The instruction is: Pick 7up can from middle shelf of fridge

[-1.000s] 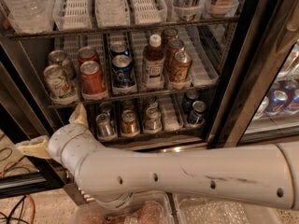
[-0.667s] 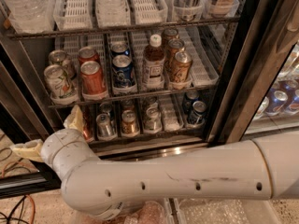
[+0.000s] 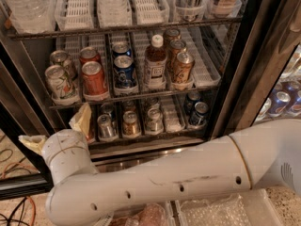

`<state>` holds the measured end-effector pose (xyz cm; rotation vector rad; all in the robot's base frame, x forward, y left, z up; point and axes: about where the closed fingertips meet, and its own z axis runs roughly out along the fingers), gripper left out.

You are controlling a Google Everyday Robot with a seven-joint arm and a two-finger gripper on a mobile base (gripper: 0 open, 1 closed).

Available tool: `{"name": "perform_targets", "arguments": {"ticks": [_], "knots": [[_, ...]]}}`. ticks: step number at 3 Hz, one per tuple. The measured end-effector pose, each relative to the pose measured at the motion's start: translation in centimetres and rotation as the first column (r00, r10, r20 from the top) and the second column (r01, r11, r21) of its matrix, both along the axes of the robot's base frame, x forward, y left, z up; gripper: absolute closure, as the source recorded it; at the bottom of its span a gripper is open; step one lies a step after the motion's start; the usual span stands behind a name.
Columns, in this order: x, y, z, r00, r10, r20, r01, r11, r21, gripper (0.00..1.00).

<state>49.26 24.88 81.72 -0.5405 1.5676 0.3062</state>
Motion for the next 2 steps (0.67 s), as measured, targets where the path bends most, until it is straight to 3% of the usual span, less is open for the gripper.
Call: {"name": "perform_targets", "arguments": {"ticks": [1, 2], "knots": [[1.11, -2.00, 0.53, 0.9953, -0.093, 0.029, 0.093, 0.995, -0.022, 0.00], [1.13, -1.99, 0.53, 0.9954, -0.092, 0.029, 0.092, 0.995, -0.022, 0.00]]}}
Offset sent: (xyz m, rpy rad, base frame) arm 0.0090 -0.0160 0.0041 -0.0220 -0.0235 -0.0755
